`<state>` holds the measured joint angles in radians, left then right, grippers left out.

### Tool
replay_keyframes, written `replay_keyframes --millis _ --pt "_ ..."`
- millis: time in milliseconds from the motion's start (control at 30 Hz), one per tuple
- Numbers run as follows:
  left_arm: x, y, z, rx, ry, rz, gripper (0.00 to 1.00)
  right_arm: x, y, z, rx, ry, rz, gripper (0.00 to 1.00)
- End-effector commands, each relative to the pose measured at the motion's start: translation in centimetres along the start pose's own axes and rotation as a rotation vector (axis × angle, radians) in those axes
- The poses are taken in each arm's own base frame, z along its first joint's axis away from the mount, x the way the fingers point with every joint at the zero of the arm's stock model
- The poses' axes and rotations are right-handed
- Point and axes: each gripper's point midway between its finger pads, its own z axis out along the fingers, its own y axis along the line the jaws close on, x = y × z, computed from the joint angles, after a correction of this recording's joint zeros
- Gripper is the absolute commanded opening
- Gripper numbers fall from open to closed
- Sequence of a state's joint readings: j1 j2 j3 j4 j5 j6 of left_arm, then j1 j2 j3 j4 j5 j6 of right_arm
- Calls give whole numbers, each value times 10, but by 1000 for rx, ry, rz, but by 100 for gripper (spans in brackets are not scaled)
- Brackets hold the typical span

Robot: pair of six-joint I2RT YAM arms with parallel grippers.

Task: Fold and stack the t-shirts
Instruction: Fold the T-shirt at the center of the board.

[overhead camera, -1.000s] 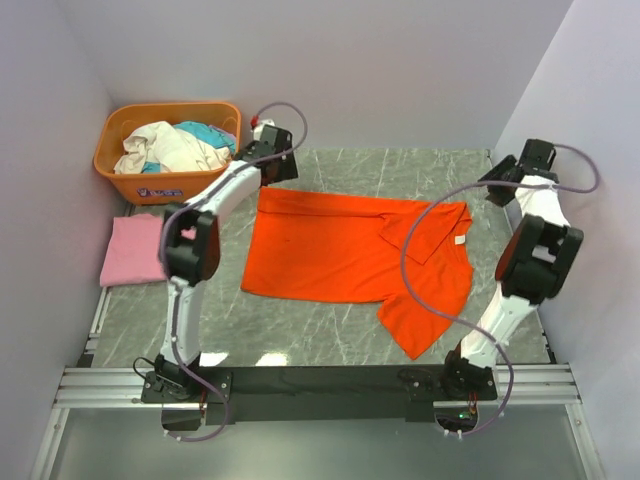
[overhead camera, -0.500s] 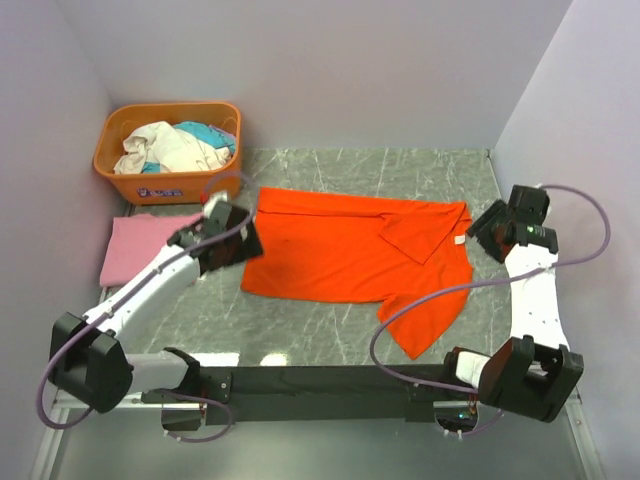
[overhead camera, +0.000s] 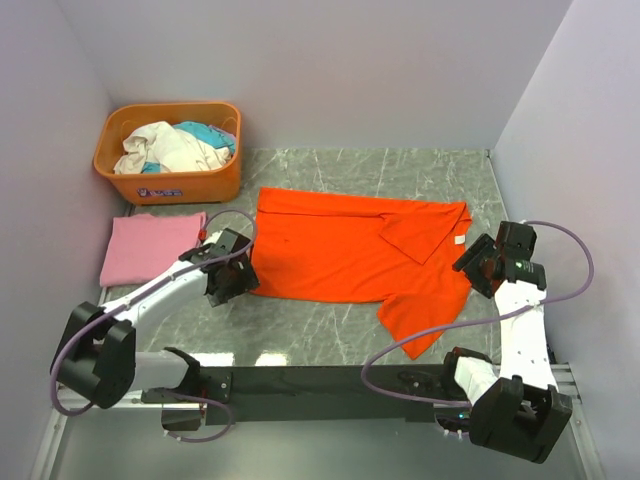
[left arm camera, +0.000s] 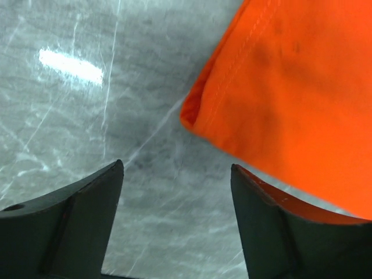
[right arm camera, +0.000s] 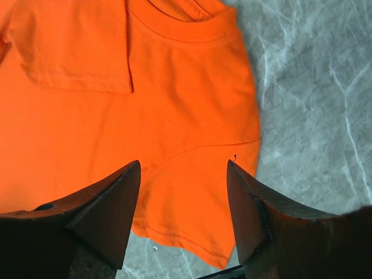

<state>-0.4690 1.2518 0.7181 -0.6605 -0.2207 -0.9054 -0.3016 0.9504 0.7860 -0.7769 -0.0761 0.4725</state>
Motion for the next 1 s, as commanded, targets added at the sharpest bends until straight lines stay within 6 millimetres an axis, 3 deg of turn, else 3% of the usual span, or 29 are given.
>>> replay_keyframes --millis 0,467,767,967 --pt "-17 -12 5 12 -72 -77 79 -3 0 -1 -6 -26 5 67" --pt "-20 -7 31 -77 -76 -54 60 19 -30 13 125 14 42 58" --pt "-18 -12 38 -70 -58 -22 40 34 -41 29 210 104 113 56" --pt "-17 -13 40 -63 -55 -15 21 38 -50 46 260 118 137 56"
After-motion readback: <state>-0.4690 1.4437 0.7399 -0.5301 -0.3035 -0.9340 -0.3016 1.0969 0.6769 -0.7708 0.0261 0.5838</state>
